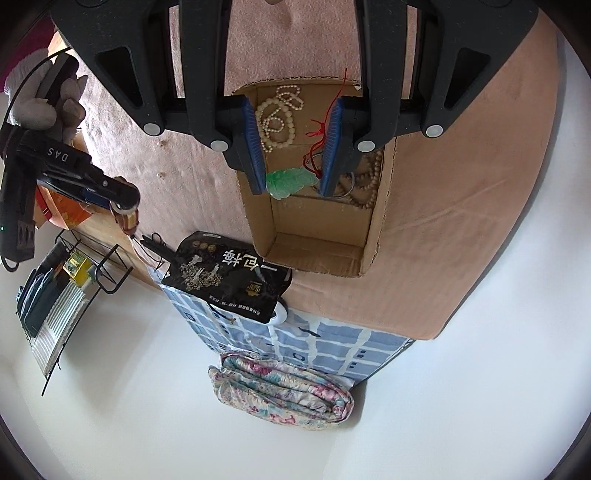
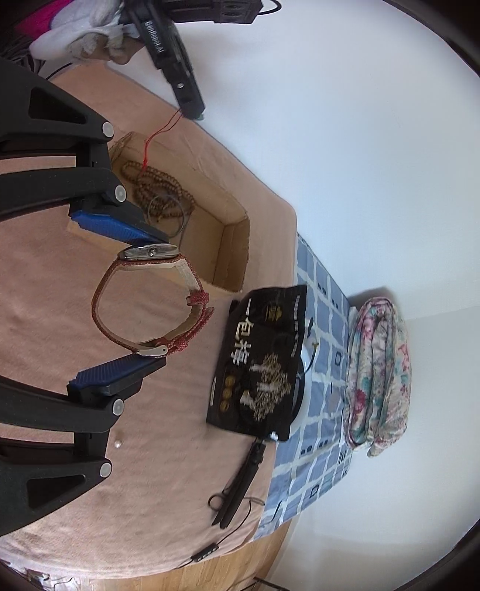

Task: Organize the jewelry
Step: 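Lower into the box and open both grippers releasing pendant and watch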

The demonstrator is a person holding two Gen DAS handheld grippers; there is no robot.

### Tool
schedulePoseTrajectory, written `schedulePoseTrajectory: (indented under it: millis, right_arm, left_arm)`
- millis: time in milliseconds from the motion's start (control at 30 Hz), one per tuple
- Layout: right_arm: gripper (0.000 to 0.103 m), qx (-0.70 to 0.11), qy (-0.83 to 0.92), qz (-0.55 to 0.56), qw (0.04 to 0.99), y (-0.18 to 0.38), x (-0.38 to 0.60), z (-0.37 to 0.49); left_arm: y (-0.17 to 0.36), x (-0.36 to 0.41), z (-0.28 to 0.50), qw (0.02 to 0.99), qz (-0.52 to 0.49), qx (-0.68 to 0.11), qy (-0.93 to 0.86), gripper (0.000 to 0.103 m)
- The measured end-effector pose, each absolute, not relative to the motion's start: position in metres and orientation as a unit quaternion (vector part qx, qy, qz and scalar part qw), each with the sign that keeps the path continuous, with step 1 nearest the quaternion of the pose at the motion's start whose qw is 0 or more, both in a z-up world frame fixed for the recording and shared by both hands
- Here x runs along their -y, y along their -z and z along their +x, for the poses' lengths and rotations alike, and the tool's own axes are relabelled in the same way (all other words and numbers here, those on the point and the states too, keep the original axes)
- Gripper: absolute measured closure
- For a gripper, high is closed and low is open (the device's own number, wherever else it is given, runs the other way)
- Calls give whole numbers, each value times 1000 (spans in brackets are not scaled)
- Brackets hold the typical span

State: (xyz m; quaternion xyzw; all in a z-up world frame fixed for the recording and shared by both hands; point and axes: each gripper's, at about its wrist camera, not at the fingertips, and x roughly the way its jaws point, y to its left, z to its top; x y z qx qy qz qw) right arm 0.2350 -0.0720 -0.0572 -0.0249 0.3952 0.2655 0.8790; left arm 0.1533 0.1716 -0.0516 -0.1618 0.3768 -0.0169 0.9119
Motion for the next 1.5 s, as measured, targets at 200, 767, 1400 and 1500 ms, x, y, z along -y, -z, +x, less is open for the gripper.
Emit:
schedulePoseTrajectory:
  millis: [200,767,1400,1500]
  right_arm:
    - [43,-397,-283,-20,873,67,41,249]
    - [43,-411,-301,-28,860,99,-15,270]
    - [30,-414,-293,-22,862,112,-24,279]
    - [30,-412,-289,-20,864,108,-20,278]
  left_arm:
    - [60,-179,159,906,-178,-383,15,73]
    - [53,-213,177,902,-231,-364,16,73]
    - [80,-194,172,889,-185,-420,5,73]
    - [78,-193,171,890,-185,-418,2,72]
